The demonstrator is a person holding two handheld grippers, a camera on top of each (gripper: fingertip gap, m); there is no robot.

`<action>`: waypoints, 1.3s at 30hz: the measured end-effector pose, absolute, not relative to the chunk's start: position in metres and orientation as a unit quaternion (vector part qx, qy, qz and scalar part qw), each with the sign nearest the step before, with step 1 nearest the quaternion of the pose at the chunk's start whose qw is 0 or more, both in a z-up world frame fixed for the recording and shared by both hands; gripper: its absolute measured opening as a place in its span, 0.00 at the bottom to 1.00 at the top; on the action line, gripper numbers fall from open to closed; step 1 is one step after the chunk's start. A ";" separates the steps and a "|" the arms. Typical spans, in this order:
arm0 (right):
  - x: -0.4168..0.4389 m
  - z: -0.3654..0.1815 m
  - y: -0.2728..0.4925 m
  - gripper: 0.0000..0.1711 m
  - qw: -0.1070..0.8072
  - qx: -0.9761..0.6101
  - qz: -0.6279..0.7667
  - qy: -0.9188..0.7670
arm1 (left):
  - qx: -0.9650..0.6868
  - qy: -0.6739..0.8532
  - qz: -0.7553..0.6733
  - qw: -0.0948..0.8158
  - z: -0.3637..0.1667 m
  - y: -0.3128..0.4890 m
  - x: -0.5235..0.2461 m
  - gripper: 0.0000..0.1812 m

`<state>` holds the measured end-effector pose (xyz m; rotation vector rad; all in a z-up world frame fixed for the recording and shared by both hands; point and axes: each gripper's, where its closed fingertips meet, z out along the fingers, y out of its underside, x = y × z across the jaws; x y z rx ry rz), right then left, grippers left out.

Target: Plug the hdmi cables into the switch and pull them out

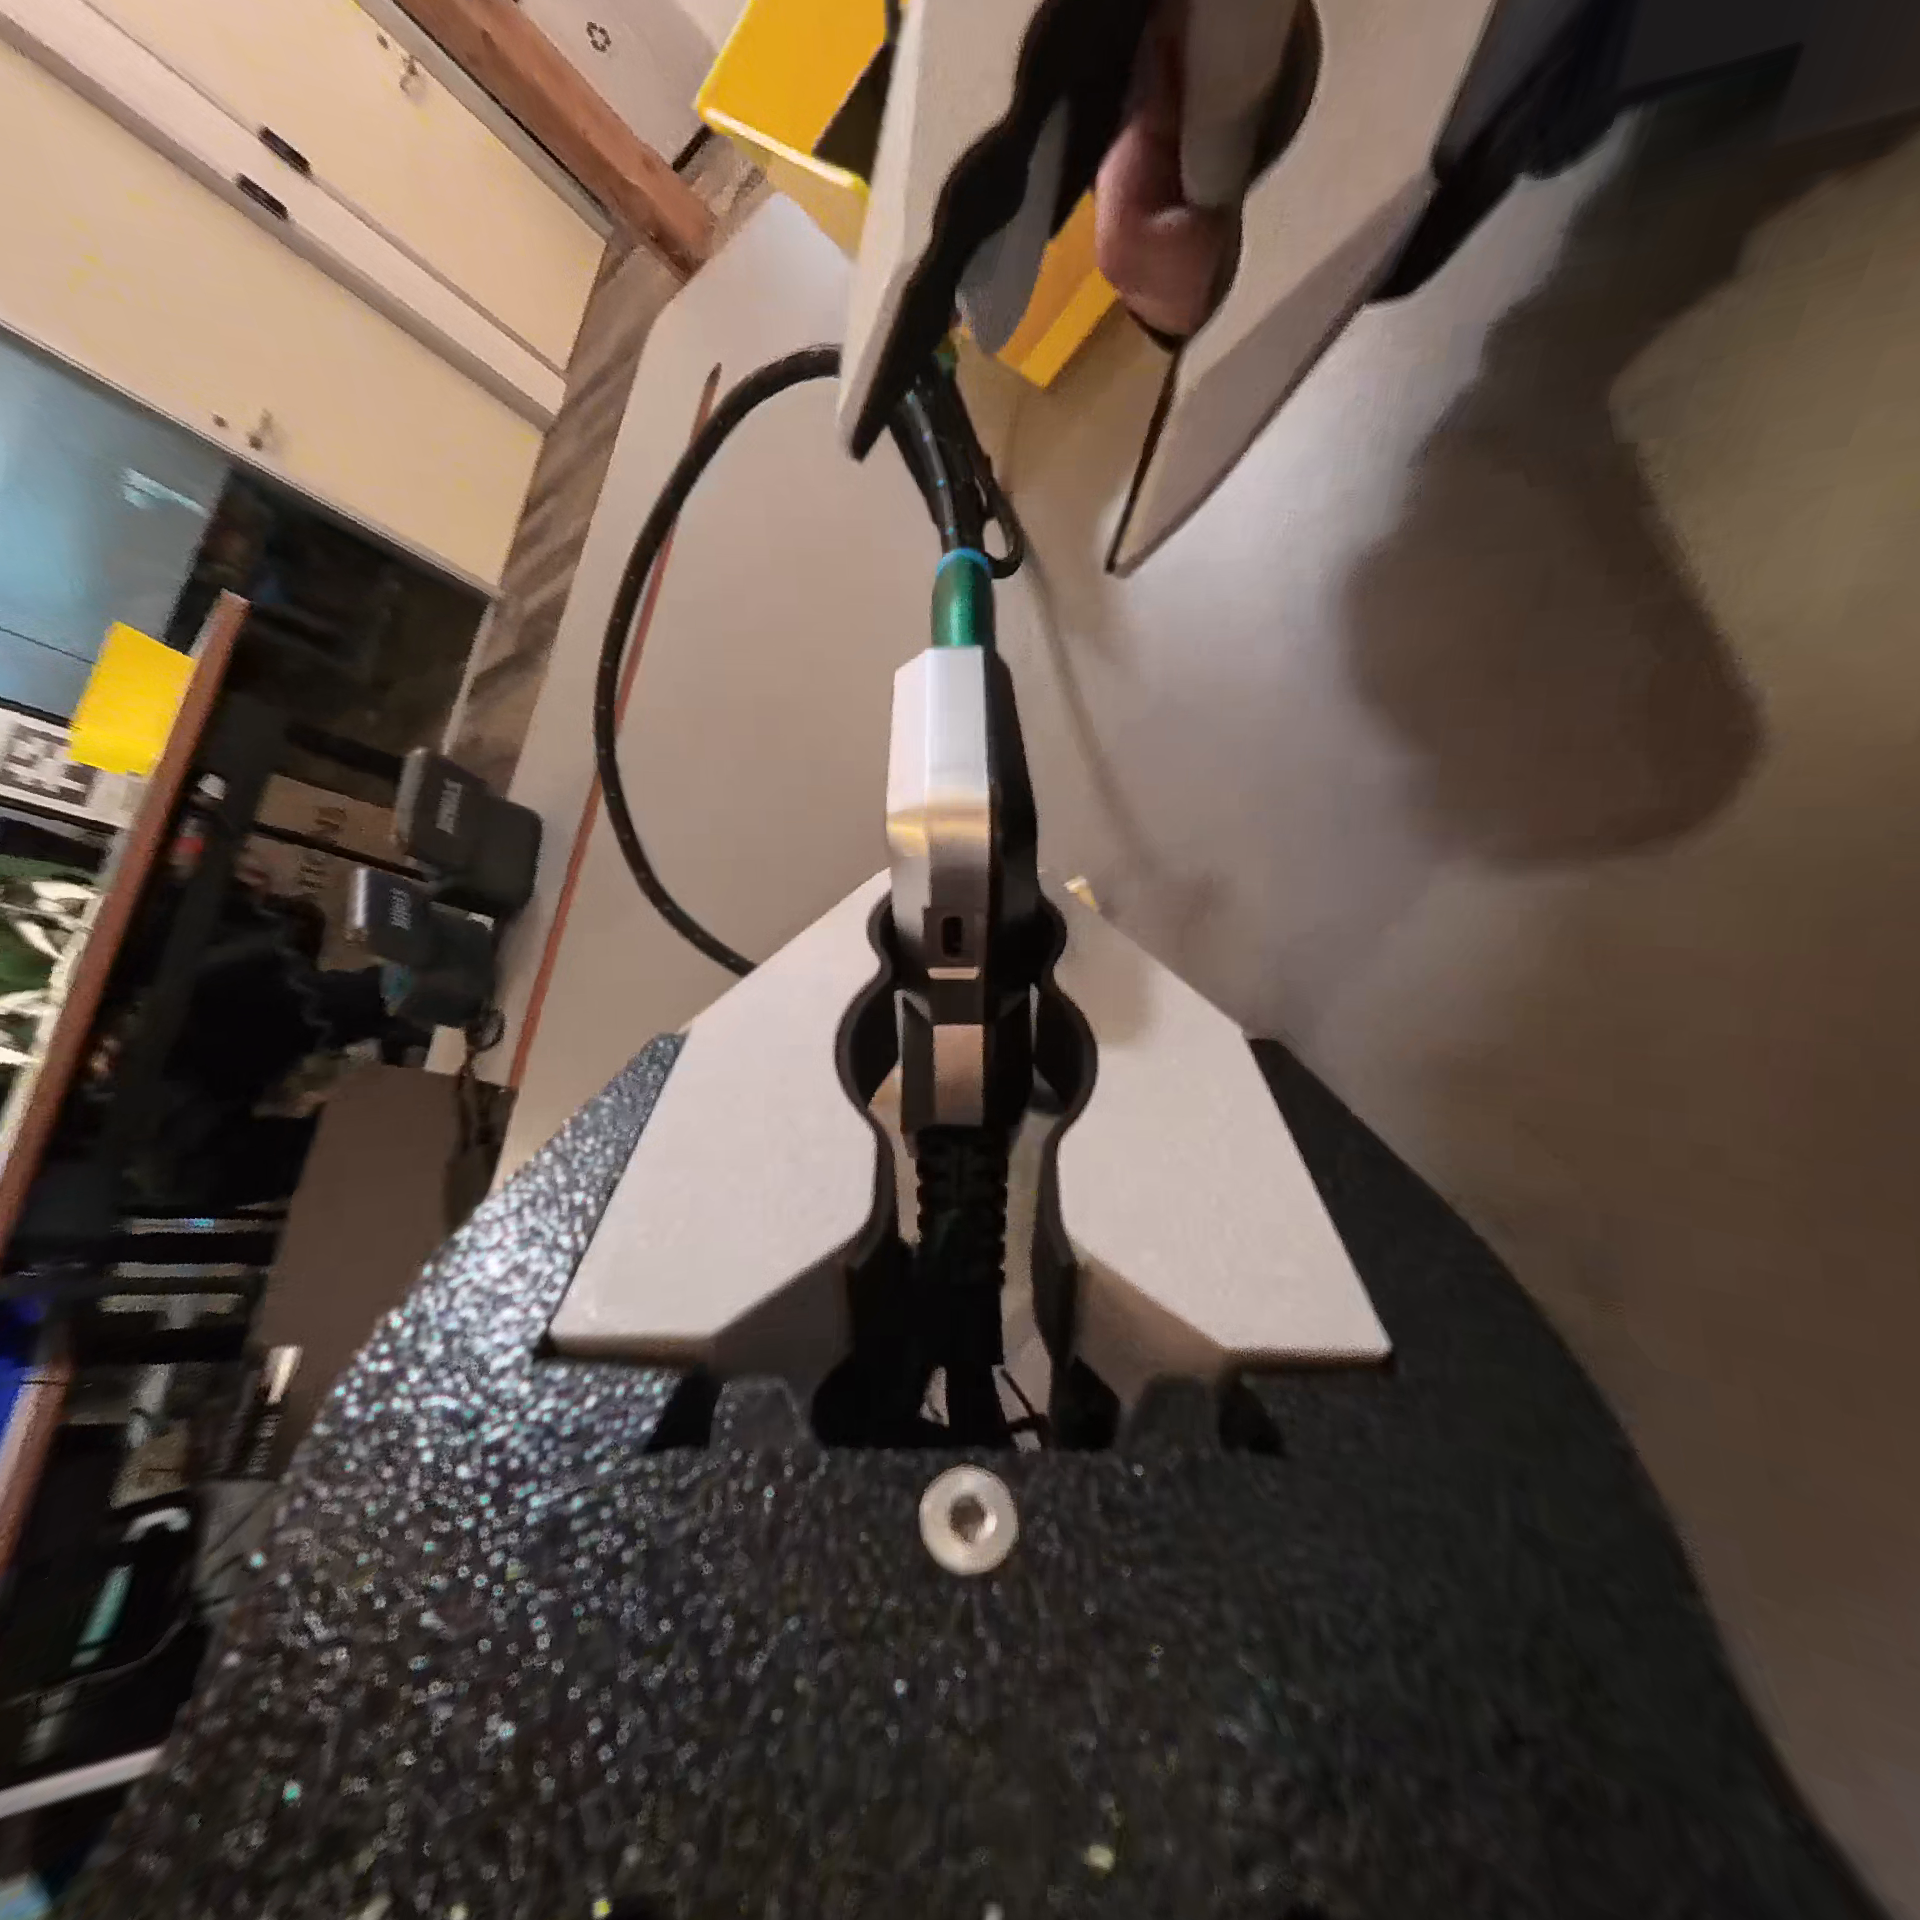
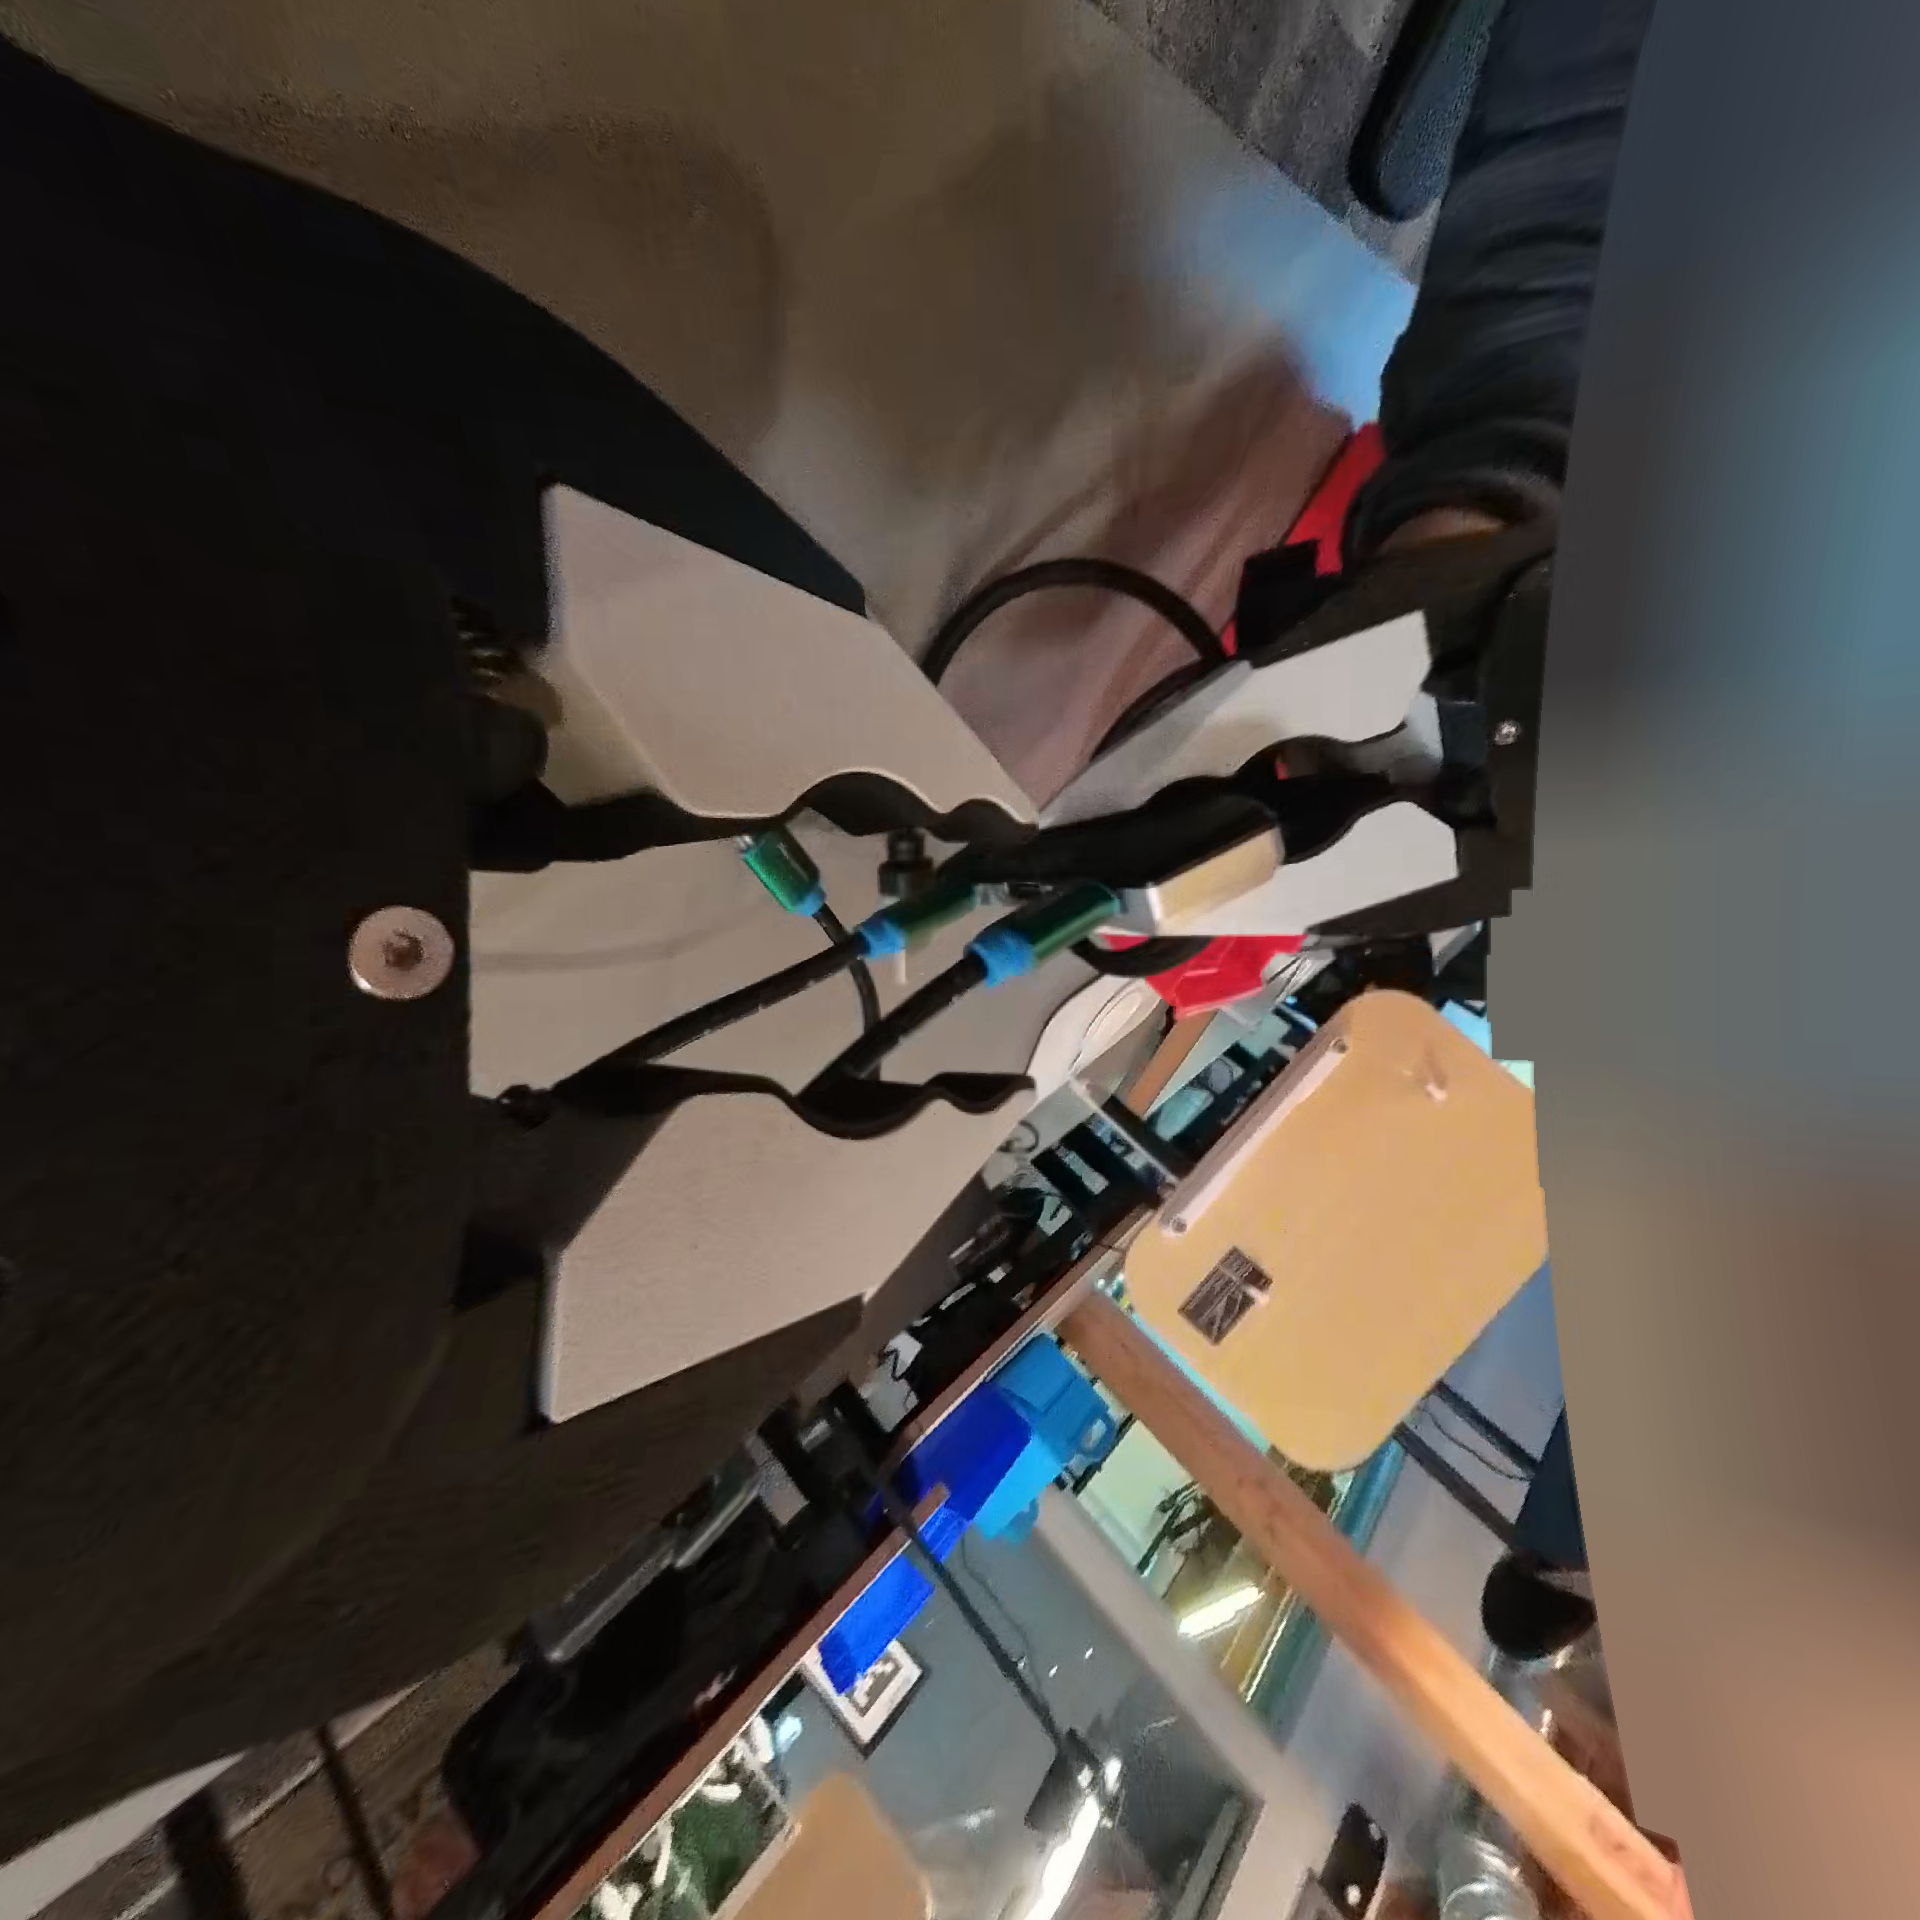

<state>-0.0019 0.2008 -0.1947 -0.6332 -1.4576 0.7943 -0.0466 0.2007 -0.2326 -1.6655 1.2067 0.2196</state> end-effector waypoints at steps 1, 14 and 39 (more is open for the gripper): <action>-0.004 -0.198 0.196 0.24 0.628 -0.271 0.350 -0.640 | -0.685 0.511 0.103 0.508 -0.239 0.197 -0.048 0.10; -0.028 -0.256 0.181 0.12 0.607 -0.234 0.197 -0.733 | -0.653 0.531 0.172 0.511 -0.275 0.189 -0.051 0.10; -0.034 -0.275 0.180 0.06 0.616 -0.179 0.085 -0.763 | -0.543 0.543 0.332 0.547 -0.282 0.195 -0.041 0.14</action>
